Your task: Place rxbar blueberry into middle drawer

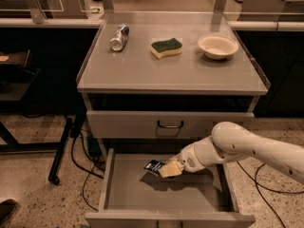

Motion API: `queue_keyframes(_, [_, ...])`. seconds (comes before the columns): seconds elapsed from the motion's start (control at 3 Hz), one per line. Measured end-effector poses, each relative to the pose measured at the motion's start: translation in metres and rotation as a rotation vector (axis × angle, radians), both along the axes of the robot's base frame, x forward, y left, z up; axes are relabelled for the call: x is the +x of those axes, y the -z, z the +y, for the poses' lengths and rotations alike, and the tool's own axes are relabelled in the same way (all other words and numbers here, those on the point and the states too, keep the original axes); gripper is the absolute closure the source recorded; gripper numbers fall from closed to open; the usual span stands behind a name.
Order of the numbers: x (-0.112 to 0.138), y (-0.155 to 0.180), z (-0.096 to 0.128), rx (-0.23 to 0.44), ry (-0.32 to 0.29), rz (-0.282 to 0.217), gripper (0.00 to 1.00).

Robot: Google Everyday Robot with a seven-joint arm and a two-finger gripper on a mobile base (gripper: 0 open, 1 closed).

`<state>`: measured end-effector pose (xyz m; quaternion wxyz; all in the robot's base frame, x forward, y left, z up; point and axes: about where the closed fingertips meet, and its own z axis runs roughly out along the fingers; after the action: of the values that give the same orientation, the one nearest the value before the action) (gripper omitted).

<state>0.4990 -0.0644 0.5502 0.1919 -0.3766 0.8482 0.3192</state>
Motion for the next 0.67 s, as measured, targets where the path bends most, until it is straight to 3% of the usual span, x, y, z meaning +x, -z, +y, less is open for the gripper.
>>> queue_keyframes(0.67, [0.012, 0.068, -0.020, 0.089, 0.146, 0.049, 1.00])
